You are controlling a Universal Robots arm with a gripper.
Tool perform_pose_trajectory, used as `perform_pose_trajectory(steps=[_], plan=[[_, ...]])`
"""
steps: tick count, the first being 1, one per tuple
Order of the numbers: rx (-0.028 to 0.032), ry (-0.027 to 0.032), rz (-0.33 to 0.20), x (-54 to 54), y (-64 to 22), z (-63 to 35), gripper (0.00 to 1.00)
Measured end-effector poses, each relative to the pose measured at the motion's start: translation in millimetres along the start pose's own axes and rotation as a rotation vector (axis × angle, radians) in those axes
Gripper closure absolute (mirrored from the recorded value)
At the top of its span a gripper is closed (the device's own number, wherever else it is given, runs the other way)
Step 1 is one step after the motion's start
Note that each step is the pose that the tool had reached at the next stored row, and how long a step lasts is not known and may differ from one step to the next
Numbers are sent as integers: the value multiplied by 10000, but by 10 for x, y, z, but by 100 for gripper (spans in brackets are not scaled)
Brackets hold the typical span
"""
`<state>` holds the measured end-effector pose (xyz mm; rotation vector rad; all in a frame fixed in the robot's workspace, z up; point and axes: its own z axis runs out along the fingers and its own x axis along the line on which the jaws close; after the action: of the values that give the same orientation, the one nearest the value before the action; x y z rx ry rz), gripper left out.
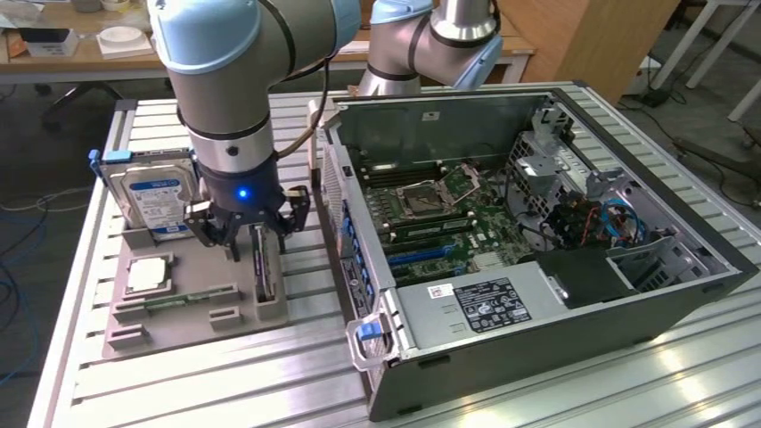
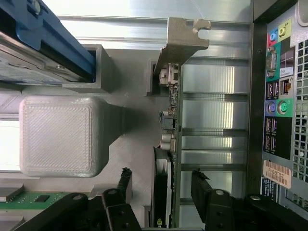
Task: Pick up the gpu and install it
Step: 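Pick up the gpu and move the gpu toward the slot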
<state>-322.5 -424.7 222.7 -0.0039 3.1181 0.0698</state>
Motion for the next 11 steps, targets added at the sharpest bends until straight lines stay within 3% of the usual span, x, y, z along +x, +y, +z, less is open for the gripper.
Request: perform_pose_trajectory(steps=[1, 2, 6, 7, 11], plan=[[0, 0, 0, 0, 0, 0, 36], [0, 0, 0, 0, 0, 0, 44], [0, 0, 0, 0, 0, 0, 45], [0, 0, 0, 0, 0, 0, 52], [0, 0, 0, 0, 0, 0, 54]])
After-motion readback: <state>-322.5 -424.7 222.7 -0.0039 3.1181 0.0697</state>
